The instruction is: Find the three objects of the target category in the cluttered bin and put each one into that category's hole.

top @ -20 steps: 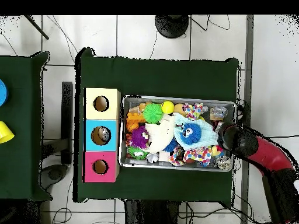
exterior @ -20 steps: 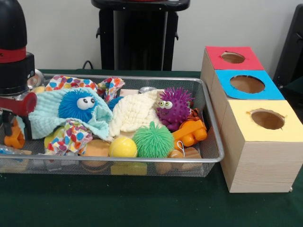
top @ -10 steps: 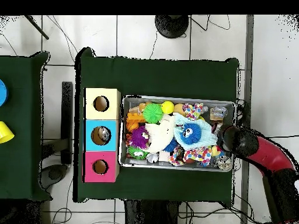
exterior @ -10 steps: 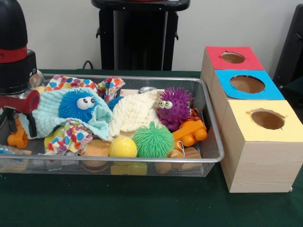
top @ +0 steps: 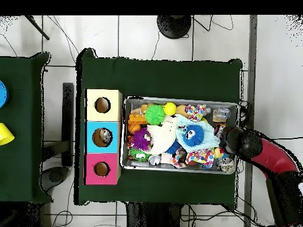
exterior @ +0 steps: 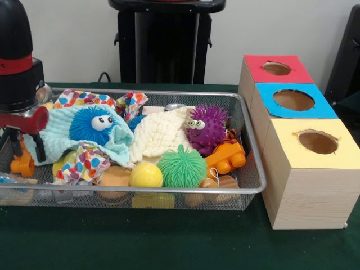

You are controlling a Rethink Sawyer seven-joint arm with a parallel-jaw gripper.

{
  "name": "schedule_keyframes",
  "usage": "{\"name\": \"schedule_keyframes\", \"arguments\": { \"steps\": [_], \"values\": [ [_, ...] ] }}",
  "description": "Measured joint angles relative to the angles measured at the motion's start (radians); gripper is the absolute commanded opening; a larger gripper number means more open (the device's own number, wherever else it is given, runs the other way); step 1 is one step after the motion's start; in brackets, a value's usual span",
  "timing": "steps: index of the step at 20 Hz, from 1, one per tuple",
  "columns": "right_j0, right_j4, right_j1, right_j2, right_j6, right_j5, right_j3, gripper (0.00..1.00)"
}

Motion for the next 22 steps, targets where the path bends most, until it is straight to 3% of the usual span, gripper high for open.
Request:
{"name": "schedule_keyframes", "arguments": {
  "steps": [9, 22],
  "values": [
    [0.000, 0.002, 0.006, 0.000, 0.000, 0.012, -0.015, 1.00],
    [0.002, 0.004, 0.043, 0.002, 0.000, 0.116, -0.110, 1.00]
  ]
}}
